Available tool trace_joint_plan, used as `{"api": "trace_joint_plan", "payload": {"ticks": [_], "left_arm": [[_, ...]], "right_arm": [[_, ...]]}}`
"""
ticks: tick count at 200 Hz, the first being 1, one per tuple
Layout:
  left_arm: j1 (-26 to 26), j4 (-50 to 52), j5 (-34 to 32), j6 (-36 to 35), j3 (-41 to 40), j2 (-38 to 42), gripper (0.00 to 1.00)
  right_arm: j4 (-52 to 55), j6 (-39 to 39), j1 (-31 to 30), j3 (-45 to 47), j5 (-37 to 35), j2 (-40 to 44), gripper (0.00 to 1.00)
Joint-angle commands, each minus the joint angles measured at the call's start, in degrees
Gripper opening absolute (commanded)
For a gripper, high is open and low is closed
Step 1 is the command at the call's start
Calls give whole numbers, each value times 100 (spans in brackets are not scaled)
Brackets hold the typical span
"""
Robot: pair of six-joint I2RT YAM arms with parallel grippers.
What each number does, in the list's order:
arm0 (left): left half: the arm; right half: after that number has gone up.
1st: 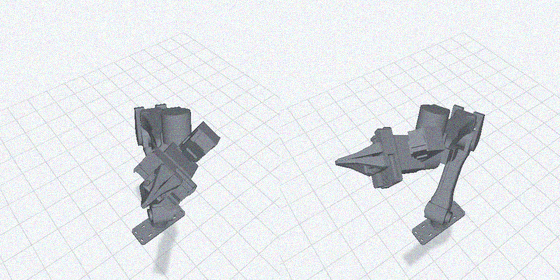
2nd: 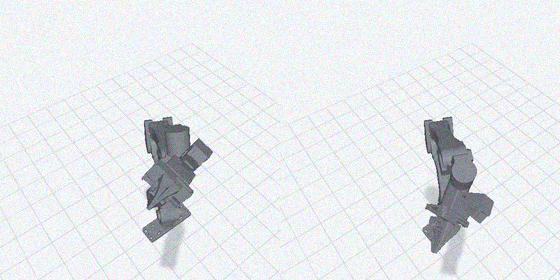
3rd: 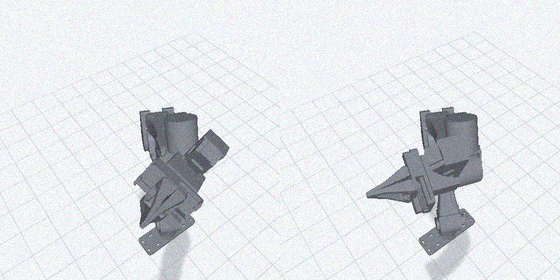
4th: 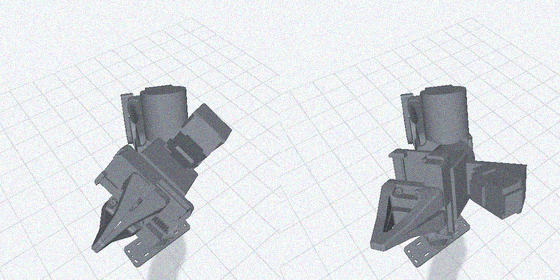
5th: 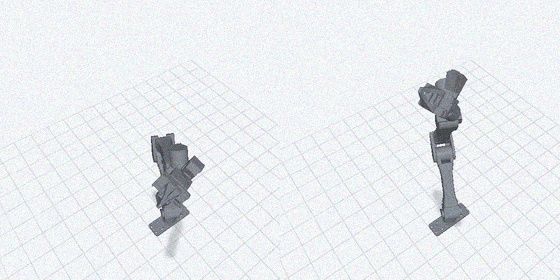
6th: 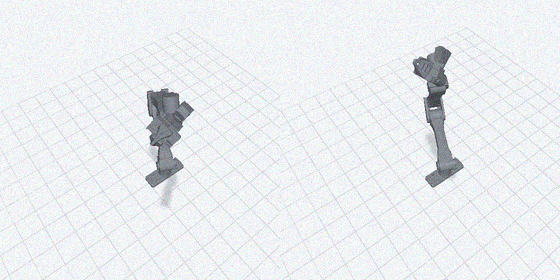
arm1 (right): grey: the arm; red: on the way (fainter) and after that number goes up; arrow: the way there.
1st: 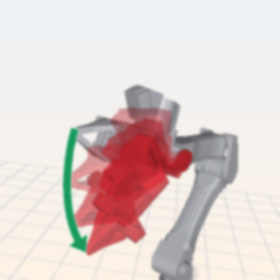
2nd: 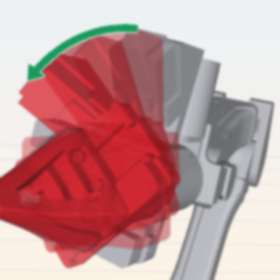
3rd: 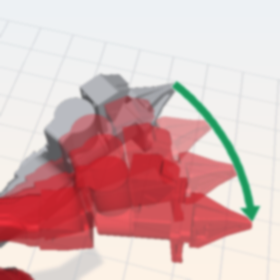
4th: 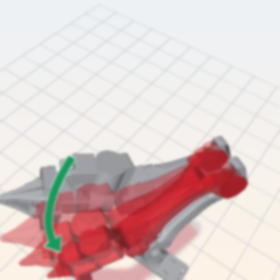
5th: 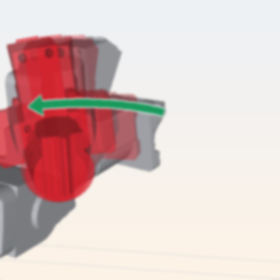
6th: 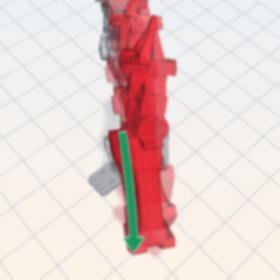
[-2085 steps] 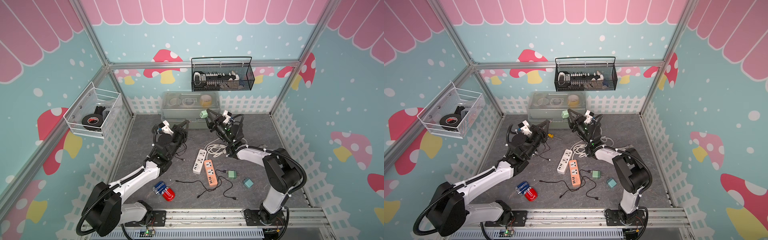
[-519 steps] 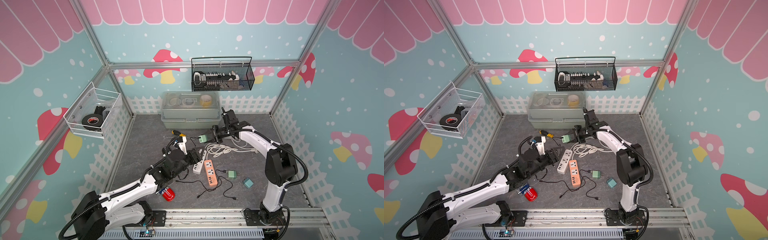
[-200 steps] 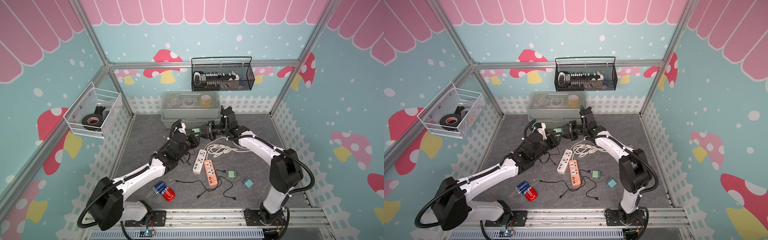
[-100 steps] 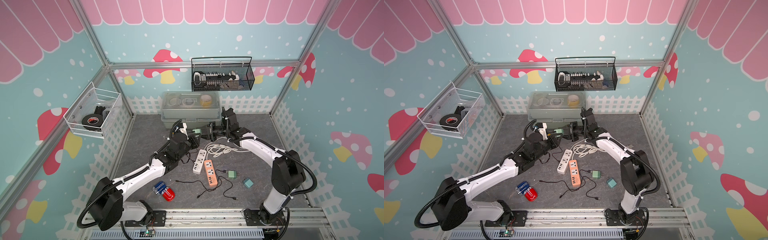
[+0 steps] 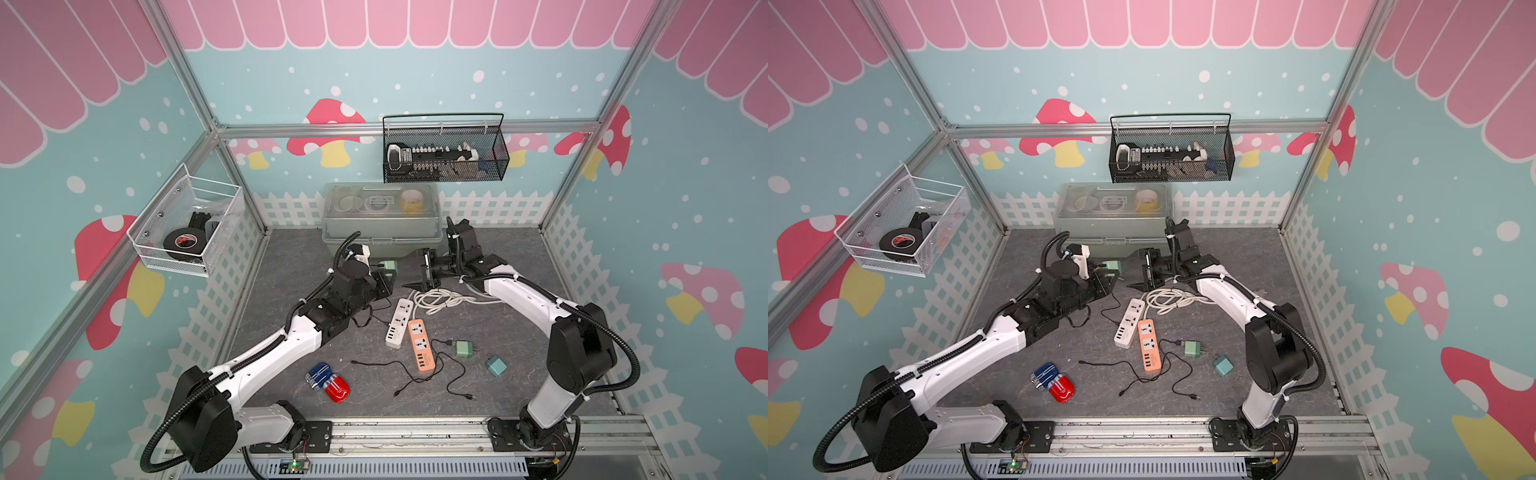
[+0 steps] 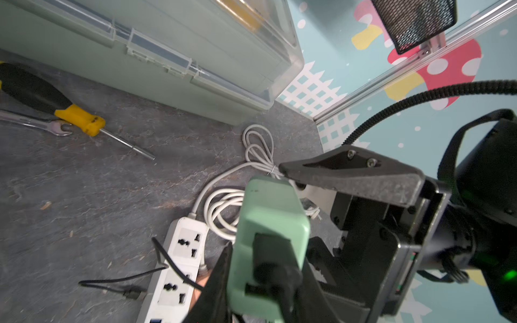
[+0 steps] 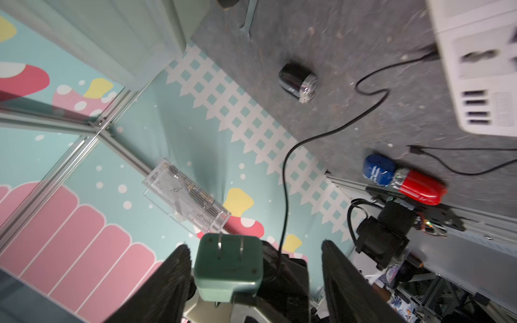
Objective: Charge the electric shaver
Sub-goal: Insert the plug into the socket.
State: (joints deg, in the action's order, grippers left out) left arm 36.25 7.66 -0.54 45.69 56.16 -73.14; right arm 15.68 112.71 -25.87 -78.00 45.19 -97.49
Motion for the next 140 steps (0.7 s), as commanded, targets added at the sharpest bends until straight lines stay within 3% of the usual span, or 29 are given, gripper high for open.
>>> {"api": "trace_joint_plan", "payload": {"ticks": [1, 25, 53, 83, 108, 140], "left_arm": [[-29, 1001, 296, -262, 313, 115, 0], [0, 1886, 538, -518, 760, -235, 0], [166, 2656, 616, -830, 1288, -869, 0], [335, 3387, 440, -1218, 1893, -1680, 0], [455, 3772, 140, -1529, 2429, -2263, 0], [523, 4335, -137, -1853, 3219, -3046, 0]], "right_arm": [[1582, -1266, 220, -69, -188, 246, 76], [2572, -2701, 429, -69, -868, 444, 75], [3582, -5028, 421, -356, -2073, 633, 71], [3977, -6661, 415, 76, -2456, 1105, 71], [3340, -7260, 416, 1033, -2347, 1990, 71], [1492, -7501, 416, 2608, -1991, 3663, 70]]}}
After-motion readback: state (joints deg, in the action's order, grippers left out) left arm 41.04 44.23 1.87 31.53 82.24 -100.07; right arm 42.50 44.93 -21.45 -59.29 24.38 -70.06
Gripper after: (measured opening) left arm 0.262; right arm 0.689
